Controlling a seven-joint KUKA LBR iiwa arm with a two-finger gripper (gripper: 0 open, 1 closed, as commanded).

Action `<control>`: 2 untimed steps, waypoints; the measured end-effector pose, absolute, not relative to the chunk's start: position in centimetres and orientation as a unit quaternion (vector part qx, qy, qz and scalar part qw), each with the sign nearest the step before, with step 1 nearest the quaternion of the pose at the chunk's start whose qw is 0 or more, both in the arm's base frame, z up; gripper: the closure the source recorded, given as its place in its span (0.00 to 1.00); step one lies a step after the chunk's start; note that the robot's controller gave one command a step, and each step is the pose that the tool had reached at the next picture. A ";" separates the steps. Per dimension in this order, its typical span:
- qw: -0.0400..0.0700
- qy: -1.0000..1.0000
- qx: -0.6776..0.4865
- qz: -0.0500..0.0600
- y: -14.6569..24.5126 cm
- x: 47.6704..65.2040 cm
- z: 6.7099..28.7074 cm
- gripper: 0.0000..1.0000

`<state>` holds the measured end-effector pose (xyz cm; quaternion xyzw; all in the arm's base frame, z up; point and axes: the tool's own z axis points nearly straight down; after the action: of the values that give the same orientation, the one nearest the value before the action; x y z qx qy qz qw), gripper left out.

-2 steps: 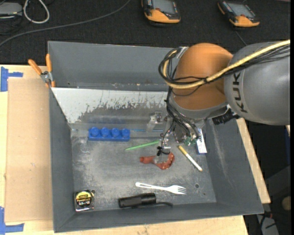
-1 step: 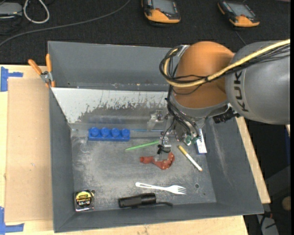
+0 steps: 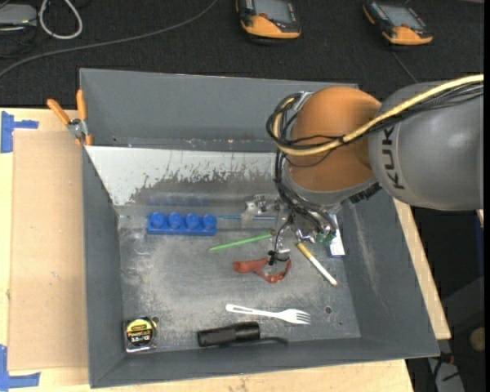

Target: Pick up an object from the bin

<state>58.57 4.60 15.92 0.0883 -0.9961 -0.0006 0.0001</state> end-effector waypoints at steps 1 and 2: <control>-0.001 -0.965 0.261 0.000 1.3 60.1 7.5 0.00; -0.001 -0.981 0.194 -0.002 0.6 60.9 6.2 0.00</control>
Offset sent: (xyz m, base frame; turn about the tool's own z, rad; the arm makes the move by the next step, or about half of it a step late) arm 0.0272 -0.0420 -0.0892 -0.1733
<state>60.89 0.63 6.23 0.1944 -0.9809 -0.0017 -0.0014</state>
